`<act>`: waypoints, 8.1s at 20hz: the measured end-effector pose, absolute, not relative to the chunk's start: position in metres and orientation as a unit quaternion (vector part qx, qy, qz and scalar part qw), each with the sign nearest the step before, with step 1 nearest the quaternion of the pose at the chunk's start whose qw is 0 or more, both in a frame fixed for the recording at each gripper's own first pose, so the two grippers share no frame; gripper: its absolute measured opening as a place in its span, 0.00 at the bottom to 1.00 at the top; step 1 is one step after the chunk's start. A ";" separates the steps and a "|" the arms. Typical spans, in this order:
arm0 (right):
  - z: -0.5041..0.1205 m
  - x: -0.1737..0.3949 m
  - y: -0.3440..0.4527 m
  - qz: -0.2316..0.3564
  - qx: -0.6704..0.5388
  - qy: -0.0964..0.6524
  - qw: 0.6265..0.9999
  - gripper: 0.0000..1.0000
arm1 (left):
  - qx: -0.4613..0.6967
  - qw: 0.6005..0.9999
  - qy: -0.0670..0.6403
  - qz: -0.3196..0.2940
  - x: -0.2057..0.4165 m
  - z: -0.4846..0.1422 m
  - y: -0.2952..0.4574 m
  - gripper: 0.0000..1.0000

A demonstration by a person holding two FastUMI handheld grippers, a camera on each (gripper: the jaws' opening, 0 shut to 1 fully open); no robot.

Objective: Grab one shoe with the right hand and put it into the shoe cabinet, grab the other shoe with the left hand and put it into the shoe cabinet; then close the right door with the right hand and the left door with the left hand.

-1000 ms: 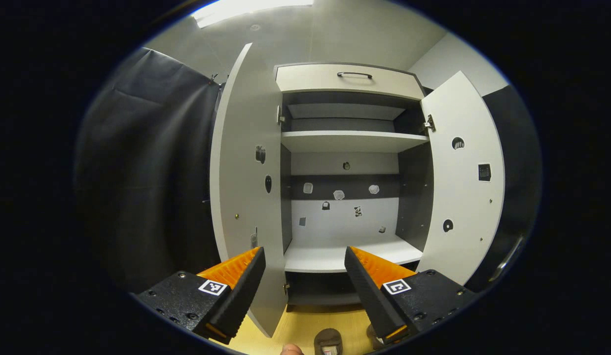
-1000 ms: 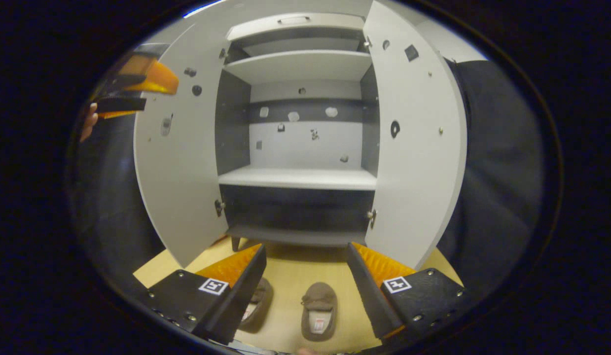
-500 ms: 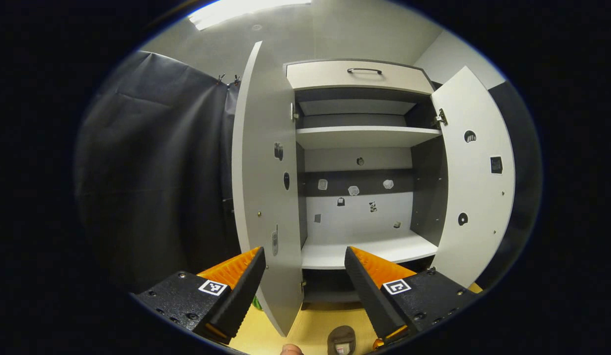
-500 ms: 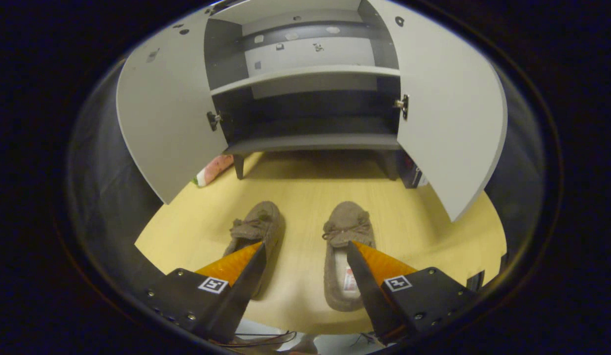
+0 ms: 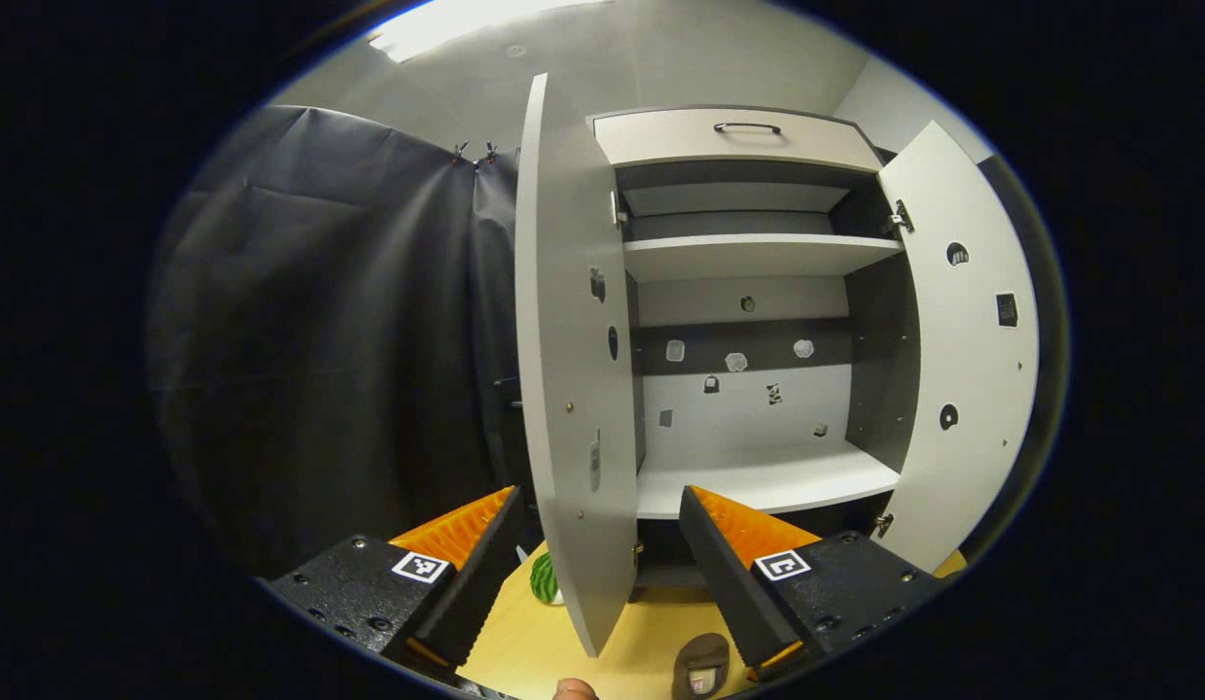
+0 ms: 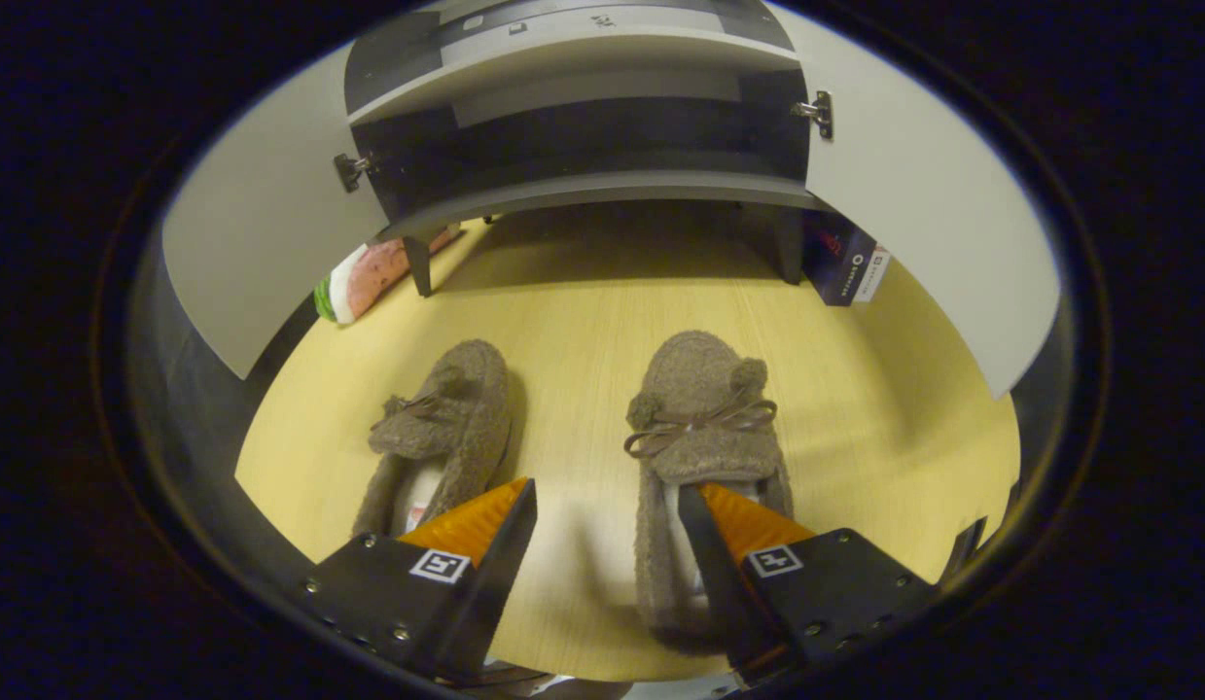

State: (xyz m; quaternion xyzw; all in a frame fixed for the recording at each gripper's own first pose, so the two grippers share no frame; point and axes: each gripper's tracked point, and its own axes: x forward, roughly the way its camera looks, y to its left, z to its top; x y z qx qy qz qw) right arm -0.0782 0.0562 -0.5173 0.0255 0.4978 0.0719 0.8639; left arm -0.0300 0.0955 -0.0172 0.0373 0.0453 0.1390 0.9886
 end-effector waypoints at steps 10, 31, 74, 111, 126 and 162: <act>-0.539 -0.060 0.057 0.070 0.013 0.514 0.855 0.36 | 0.043 0.985 0.048 0.159 -0.035 -0.019 0.110 0.98; -0.418 -0.003 0.051 0.050 0.042 0.405 0.912 0.05 | 0.035 0.989 0.040 0.135 -0.033 -0.020 0.102 0.98; -0.251 0.355 0.068 0.027 0.023 0.279 0.959 0.07 | 0.016 0.948 0.058 0.313 -0.089 -0.039 0.212 0.98; 0.041 0.070 0.001 0.020 0.026 0.055 0.998 0.23 | -0.011 0.960 0.278 -0.031 -0.062 -0.242 0.019 0.99; 0.069 0.007 -0.118 -0.126 -0.023 0.027 0.991 0.23 | -0.020 0.860 0.507 -0.058 -0.076 -0.474 0.007 1.00; 0.062 -0.017 -0.195 -0.213 -0.038 0.014 0.976 0.23 | -0.054 0.933 0.351 -0.061 0.120 -0.255 -0.012 0.01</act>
